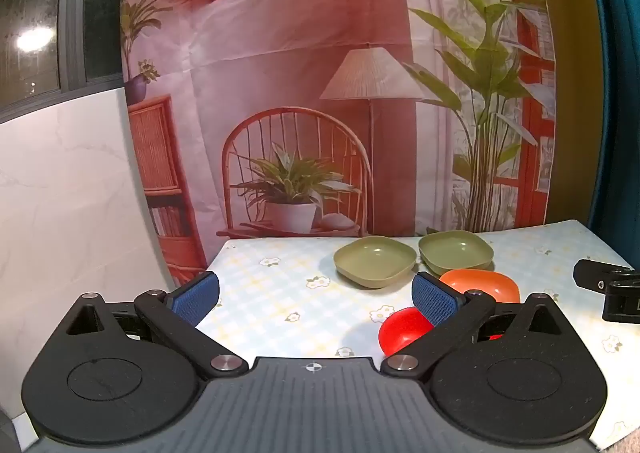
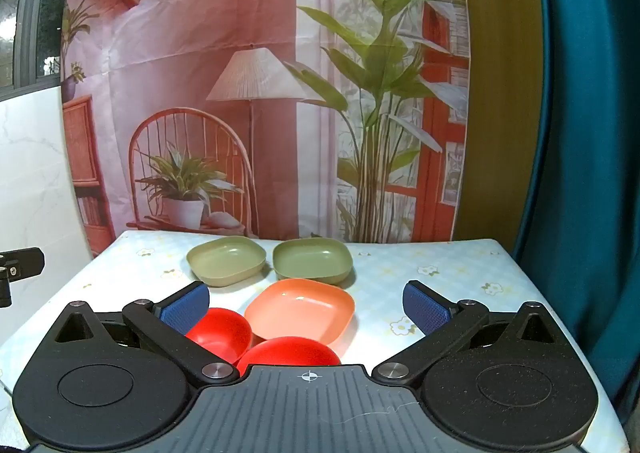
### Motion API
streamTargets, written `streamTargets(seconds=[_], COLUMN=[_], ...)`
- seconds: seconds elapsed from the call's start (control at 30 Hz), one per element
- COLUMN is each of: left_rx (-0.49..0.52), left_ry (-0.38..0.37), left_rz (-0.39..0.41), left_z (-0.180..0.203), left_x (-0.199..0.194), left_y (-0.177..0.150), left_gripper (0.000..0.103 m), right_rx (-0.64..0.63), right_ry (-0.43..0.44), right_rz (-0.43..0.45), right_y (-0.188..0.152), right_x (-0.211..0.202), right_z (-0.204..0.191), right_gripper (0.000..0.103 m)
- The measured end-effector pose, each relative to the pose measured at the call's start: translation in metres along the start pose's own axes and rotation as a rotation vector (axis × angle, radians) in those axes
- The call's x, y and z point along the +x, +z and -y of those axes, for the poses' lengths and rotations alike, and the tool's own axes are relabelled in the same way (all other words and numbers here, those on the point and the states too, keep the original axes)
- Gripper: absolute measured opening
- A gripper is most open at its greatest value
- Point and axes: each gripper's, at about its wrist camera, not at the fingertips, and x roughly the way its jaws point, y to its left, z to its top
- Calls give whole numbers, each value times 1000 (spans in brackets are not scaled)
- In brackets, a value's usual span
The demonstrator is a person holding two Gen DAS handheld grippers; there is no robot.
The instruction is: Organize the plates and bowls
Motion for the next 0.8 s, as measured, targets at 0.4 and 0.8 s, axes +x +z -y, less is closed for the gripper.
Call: streamTargets(seconds=[0.4, 0.8], left_rx=[3, 4], left_ry=[2, 2], left_rz=[2, 2], left_z=[0, 0], left_x=[0, 0], left_y=[0, 0], left_gripper=[103, 103], right_rx=[2, 1], right_ry=[1, 1], right_rz=[-1, -1], right_y=[-3, -4], right_x=[1, 2], right_z=[1, 1], right_gripper=[103, 103])
